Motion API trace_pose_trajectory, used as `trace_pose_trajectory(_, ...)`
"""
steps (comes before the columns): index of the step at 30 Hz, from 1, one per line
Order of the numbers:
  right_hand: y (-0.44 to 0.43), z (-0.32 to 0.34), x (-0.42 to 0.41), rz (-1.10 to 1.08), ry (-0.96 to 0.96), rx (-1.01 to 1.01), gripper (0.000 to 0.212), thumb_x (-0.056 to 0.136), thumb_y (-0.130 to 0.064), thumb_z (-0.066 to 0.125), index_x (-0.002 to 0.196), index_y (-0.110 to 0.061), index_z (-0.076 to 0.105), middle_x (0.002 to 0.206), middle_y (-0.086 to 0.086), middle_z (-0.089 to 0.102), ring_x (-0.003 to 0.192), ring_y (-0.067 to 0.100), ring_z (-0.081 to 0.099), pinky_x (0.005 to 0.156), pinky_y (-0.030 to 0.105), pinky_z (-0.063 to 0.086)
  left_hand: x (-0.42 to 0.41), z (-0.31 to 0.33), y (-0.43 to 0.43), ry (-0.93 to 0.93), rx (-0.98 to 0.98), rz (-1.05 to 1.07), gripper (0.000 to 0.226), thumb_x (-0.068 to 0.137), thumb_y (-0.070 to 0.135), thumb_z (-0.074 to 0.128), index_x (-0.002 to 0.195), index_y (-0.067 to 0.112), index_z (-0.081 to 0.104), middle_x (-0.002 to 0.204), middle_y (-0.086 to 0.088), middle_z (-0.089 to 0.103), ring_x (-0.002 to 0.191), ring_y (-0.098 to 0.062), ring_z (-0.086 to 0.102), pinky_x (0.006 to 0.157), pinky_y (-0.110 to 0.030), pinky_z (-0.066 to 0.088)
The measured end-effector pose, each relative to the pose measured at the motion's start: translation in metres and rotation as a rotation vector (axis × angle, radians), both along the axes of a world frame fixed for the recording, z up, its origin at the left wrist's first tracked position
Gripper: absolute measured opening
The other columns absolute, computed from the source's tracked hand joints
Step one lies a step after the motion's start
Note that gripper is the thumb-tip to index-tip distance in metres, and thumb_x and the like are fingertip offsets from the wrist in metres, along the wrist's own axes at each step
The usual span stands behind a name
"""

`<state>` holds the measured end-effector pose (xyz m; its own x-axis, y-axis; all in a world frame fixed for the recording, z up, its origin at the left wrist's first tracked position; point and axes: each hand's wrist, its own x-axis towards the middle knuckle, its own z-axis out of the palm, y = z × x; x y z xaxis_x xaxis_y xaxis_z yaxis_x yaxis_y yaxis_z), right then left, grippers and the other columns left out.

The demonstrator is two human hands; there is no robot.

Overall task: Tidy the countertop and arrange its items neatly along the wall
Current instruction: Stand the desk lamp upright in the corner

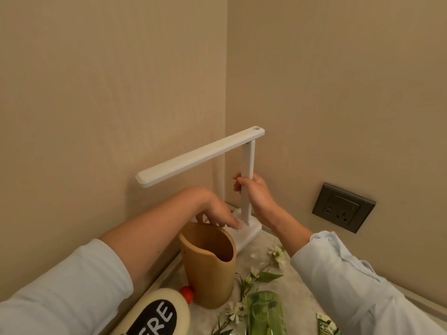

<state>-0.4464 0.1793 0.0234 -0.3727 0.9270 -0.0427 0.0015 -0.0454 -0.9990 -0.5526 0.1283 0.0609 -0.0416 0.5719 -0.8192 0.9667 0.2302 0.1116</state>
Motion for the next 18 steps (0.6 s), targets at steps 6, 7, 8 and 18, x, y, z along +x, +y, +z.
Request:
trace_pose_trajectory(6, 0.01, -0.005, -0.014, 0.052, -0.031, -0.024, 0.016, 0.089, -0.007, 0.047, 0.089, -0.015, 0.061, 0.075, 0.005, 0.057, 0.079, 0.019, 0.052, 0.079, 0.031, 0.041, -0.011, -0.016, 0.014, -0.044, -0.048, -0.068, 0.054, 0.101, 0.039, 0.041, 0.15, 0.018, 0.033, 0.154, -0.002, 0.035, 0.143, -0.022, 0.031, 0.114, -0.036, 0.031)
trace_pose_trajectory(7, 0.012, -0.006, -0.016, 0.058, -0.036, -0.027, 0.016, 0.087, -0.006, 0.048, 0.088, -0.015, 0.061, 0.075, 0.005, 0.057, 0.079, 0.019, 0.052, 0.08, 0.033, 0.041, -0.012, -0.017, 0.015, -0.053, -0.057, -0.07, 0.054, 0.101, 0.038, 0.042, 0.15, 0.018, 0.033, 0.155, -0.002, 0.035, 0.144, -0.022, 0.031, 0.115, -0.037, 0.031)
trace_pose_trajectory(8, 0.014, -0.007, -0.018, 0.062, -0.039, -0.032, 0.016, 0.085, -0.005, 0.048, 0.086, -0.015, 0.061, 0.075, 0.005, 0.057, 0.079, 0.019, 0.053, 0.081, 0.033, 0.042, -0.015, -0.019, 0.017, -0.059, -0.062, -0.075, 0.053, 0.101, 0.036, 0.043, 0.15, 0.018, 0.033, 0.155, -0.003, 0.035, 0.144, -0.022, 0.031, 0.115, -0.037, 0.031)
trace_pose_trajectory(18, 0.017, -0.02, -0.027, 0.024, -0.058, -0.05, 0.021, 0.077, 0.003, 0.047, 0.083, -0.014, 0.058, 0.082, 0.005, 0.056, 0.082, 0.02, 0.051, 0.076, 0.032, 0.044, -0.025, -0.032, 0.025, -0.115, -0.093, -0.098, 0.049, 0.1, 0.034, 0.046, 0.145, 0.017, 0.042, 0.15, -0.005, 0.044, 0.131, -0.018, 0.046, 0.108, -0.035, 0.039)
